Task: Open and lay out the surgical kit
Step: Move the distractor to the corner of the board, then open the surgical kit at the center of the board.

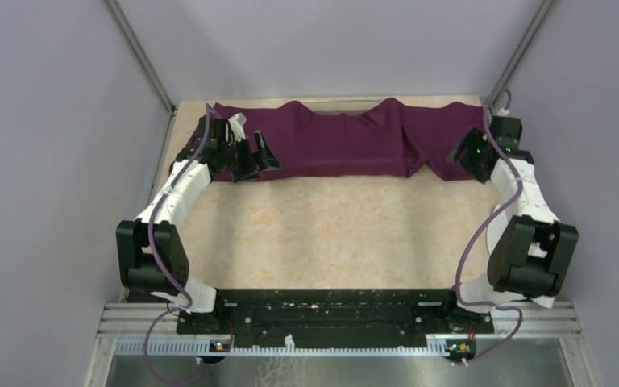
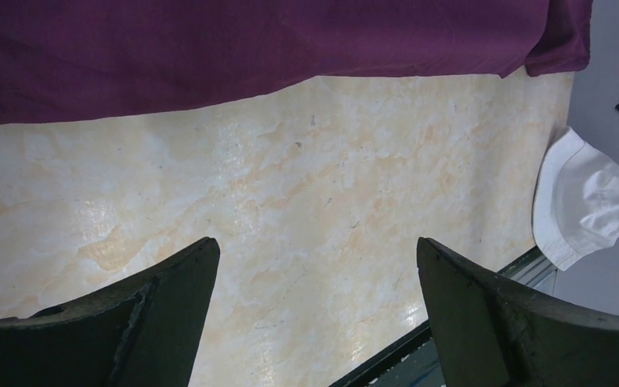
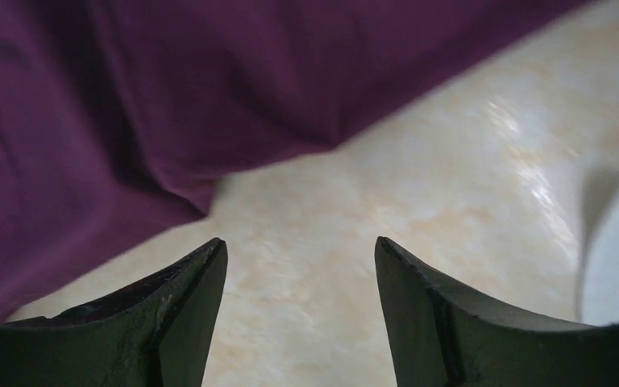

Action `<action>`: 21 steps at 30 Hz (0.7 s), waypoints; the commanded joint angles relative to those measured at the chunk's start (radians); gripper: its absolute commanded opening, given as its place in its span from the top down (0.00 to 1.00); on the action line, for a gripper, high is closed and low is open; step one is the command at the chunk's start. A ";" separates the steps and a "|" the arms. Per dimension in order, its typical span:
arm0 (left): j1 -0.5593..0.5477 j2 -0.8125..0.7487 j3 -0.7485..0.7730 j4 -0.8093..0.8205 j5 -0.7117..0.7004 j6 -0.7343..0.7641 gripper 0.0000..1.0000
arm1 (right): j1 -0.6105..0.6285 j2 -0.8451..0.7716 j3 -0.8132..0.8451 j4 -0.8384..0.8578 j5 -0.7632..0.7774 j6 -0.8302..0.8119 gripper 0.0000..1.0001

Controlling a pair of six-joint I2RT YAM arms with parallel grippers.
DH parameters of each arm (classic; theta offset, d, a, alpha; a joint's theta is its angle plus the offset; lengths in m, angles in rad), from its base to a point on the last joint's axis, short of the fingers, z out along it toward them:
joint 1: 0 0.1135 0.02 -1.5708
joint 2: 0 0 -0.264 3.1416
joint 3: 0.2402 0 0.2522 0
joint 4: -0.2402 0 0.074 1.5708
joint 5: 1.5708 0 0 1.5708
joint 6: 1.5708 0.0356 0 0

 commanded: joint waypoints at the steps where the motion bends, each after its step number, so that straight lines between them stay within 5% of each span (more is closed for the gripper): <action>1: -0.005 -0.033 0.018 -0.012 0.013 -0.027 0.02 | 0.100 0.164 0.187 0.193 -0.134 0.058 0.32; 14: -0.006 -0.112 -0.014 -0.106 0.053 -0.072 0.03 | 0.180 0.771 0.701 0.501 -0.435 0.260 0.39; 21: -0.007 -0.157 -0.024 -0.155 0.006 -0.108 0.03 | 0.202 1.006 0.971 0.570 -0.390 0.529 0.39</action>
